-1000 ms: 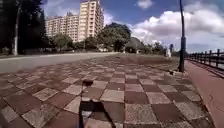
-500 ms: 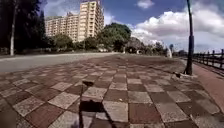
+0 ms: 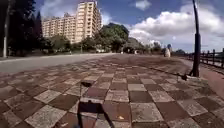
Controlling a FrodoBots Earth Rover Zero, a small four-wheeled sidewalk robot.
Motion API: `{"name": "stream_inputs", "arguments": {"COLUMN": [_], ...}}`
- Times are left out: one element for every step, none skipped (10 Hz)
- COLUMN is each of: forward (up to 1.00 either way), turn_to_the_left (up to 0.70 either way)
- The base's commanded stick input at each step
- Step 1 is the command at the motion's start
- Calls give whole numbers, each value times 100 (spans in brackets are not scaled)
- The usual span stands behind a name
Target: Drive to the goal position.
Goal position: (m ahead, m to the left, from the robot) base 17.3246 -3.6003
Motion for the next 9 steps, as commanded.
{"name": "stream_inputs", "arguments": {"forward": [70,70,70,70,70,70,70,70,70], "turn_to_the_left": [-6,-32,-35,-35,-35,-35,-33,-15,0]}}
